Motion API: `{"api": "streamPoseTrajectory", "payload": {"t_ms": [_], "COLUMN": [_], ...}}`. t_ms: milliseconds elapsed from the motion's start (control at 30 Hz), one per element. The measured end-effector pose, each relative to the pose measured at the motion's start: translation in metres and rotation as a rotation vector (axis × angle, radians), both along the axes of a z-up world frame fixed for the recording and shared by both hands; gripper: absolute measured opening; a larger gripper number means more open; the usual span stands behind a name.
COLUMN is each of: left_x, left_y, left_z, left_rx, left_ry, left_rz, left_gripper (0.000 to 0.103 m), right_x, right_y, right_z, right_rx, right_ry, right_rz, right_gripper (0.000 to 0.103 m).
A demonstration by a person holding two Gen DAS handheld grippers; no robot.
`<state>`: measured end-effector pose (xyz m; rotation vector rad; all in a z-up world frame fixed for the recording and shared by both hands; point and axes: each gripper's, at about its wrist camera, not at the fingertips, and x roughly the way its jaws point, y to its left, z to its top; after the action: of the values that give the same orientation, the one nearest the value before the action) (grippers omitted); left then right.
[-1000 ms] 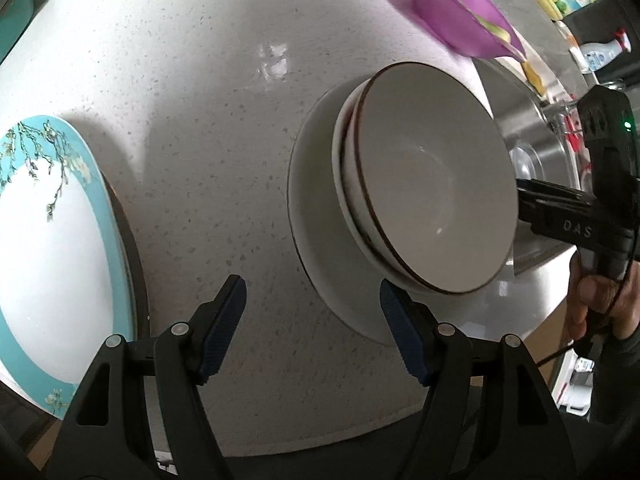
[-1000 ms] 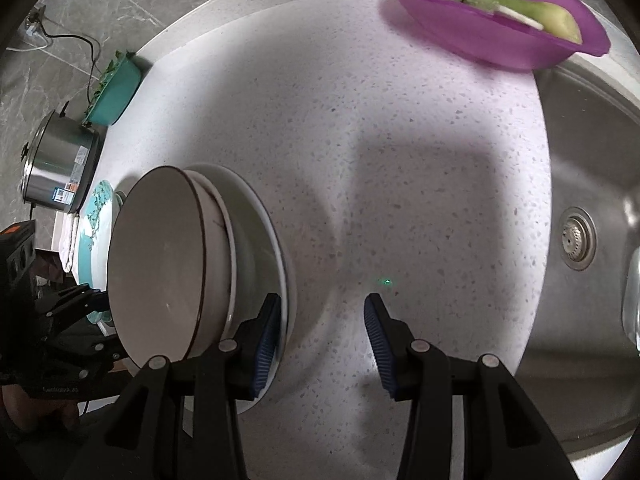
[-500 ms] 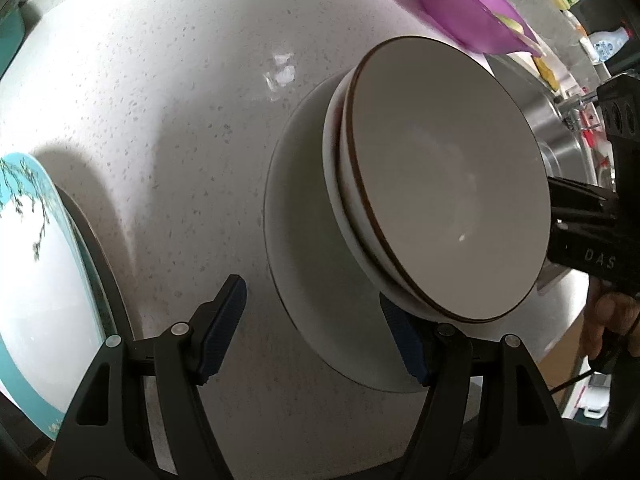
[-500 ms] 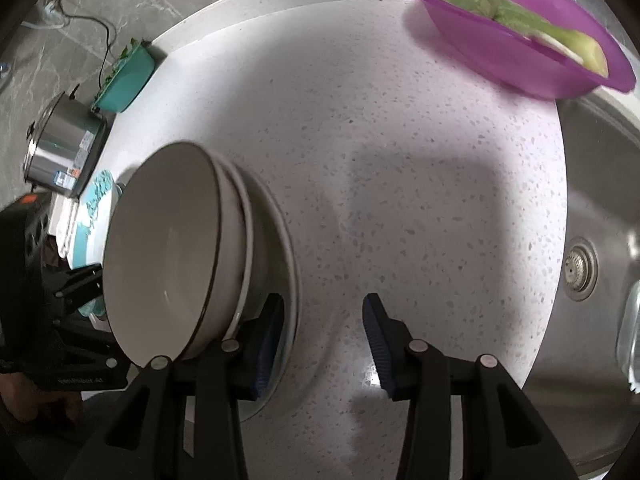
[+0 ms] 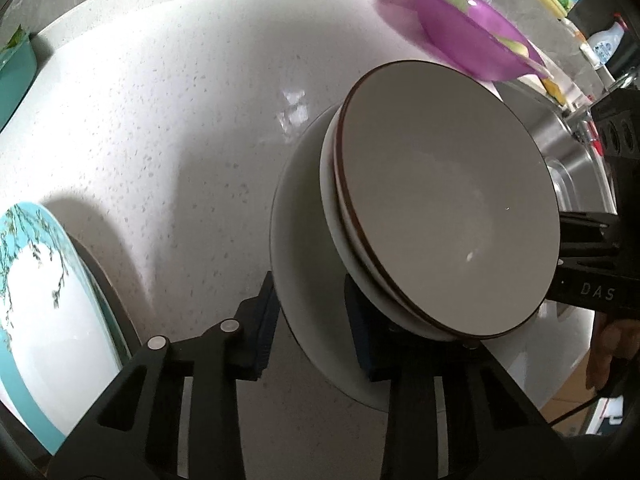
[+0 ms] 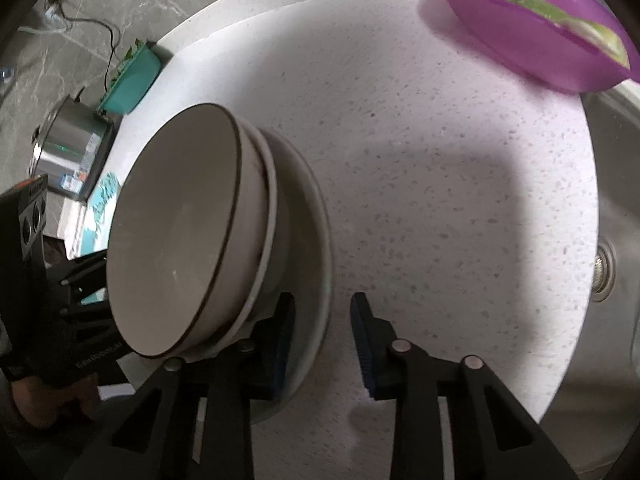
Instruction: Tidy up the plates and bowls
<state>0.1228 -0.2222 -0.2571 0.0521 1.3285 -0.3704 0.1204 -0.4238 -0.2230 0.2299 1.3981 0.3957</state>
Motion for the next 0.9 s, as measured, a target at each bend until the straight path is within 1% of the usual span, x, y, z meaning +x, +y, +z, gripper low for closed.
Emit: {"api": "streamPoseTrajectory", "payload": {"t_ms": [67, 100, 167, 267, 367, 567, 700, 900], "left_x": [0.004, 0.005, 0.008, 0.008, 0.007, 0.0, -0.004, -0.011], "left_y": [-0.003, -0.005, -0.003, -0.002, -0.002, -0.003, 0.001, 0.01], "left_z": [-0.001, 0.0, -0.001, -0.002, 0.0, 0.006, 0.019, 0.039], "left_rx": [-0.024, -0.023, -0.027, -0.026, -0.022, -0.012, -0.007, -0.011], "left_ry": [0.009, 0.008, 0.007, 0.004, 0.002, -0.006, -0.035, -0.047], "left_rz": [-0.01, -0.013, -0.011, -0.011, -0.015, -0.014, -0.012, 0.009], "left_gripper": [0.018, 0.018, 0.014, 0.013, 0.013, 0.013, 0.013, 0.013], "right_x": [0.001, 0.001, 0.002, 0.001, -0.002, -0.005, -0.008, -0.01], "right_y": [0.0, 0.002, 0.004, 0.004, 0.007, 0.008, 0.01, 0.011], "right_z": [0.001, 0.002, 0.004, 0.005, 0.007, 0.008, 0.013, 0.031], "right_rx": [0.011, 0.008, -0.012, -0.019, -0.047, -0.045, -0.04, -0.035], "right_ry": [-0.005, -0.007, -0.015, -0.023, -0.037, -0.036, -0.046, -0.074], "right_rz": [-0.008, -0.008, -0.007, -0.014, -0.007, -0.013, -0.013, 0.004], "right_gripper": [0.02, 0.019, 0.019, 0.018, 0.018, 0.018, 0.018, 0.018]}}
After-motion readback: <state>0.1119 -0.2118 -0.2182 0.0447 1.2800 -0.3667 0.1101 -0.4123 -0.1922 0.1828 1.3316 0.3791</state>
